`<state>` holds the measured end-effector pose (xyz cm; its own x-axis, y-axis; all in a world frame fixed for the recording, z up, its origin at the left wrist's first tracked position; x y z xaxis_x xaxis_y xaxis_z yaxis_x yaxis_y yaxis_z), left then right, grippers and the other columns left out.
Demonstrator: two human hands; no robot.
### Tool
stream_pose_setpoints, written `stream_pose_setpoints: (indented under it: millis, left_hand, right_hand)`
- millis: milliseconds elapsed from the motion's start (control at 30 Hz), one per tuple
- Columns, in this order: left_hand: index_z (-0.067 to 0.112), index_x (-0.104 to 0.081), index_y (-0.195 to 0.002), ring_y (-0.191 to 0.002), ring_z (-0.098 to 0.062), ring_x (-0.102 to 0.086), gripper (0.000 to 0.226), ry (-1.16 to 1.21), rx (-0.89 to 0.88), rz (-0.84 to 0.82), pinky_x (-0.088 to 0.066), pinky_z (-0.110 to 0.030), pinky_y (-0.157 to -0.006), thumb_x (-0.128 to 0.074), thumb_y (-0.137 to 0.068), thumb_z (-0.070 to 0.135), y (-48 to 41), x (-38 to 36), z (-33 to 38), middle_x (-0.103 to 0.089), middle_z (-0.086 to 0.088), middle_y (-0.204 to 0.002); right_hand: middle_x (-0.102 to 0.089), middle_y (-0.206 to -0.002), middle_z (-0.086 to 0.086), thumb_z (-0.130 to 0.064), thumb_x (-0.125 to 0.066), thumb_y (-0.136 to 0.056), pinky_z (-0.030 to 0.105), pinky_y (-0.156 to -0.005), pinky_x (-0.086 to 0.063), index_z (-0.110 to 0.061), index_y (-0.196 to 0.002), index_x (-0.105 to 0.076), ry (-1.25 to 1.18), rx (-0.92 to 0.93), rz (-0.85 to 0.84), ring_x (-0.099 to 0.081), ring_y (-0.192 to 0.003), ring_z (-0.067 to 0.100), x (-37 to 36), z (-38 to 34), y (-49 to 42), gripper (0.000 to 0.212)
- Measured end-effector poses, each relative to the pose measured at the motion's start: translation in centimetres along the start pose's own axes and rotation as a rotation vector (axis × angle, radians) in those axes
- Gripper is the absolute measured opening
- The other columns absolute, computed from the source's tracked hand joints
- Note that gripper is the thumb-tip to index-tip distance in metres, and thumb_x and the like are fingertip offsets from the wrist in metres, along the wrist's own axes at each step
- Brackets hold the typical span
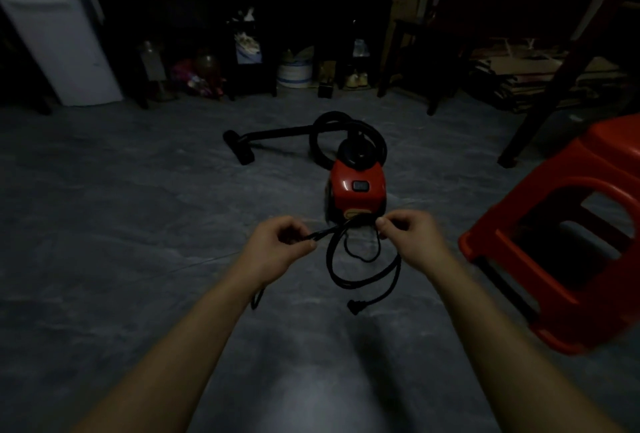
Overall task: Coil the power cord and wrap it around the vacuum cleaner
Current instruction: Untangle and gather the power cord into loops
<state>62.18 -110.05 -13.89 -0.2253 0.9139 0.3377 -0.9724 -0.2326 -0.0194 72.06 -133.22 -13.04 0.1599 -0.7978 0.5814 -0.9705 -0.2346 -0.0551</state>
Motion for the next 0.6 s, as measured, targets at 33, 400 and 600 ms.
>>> stream_pose_setpoints:
  millis: [33,400,600]
  left_hand:
    - [0.011,-0.067,-0.078,-0.063,0.002,-0.059,0.014,-0.012,-0.006,0.012,-0.045,-0.008,-0.059,-0.079,-0.08,0.005,0.0,-0.1,0.0,-0.066,-0.003,-0.076]
    - [0.01,-0.075,-0.086,-0.071,-0.007,-0.069,0.008,0.058,0.053,0.057,-0.052,-0.014,-0.064,-0.08,-0.08,0.012,-0.5,0.5,0.3,-0.075,-0.006,-0.081]
    - [0.01,-0.075,-0.088,-0.072,-0.015,-0.074,0.007,0.089,0.093,0.06,-0.049,-0.01,-0.059,-0.078,-0.083,0.013,-0.4,0.6,0.4,-0.076,-0.007,-0.081]
  right_hand:
    - [-0.073,-0.08,-0.002,-0.027,-0.066,-0.094,0.024,-0.069,-0.052,-0.025,-0.079,-0.072,0.023,-0.001,0.003,-0.067,-0.079,0.011,0.1,-0.1,0.1,0.016]
    - [-0.07,-0.076,-0.009,-0.031,-0.064,-0.094,0.025,-0.064,-0.049,-0.024,-0.087,-0.073,0.105,0.019,0.133,-0.066,-0.075,0.007,1.2,-0.3,0.4,0.014]
    - [-0.067,-0.074,-0.015,-0.023,-0.066,-0.093,0.016,-0.063,-0.043,-0.023,-0.088,-0.073,0.055,0.112,0.136,-0.063,-0.073,0.001,1.6,-1.0,0.7,0.009]
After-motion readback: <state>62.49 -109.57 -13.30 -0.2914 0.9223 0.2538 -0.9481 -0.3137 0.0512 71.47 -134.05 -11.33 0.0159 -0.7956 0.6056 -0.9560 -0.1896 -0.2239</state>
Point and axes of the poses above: each hand's wrist, its own y-axis away from the middle knuckle, its own x-axis out of the back of the hand, z = x × y, the point moved 3 cm from there along -y, towards the middle knuckle
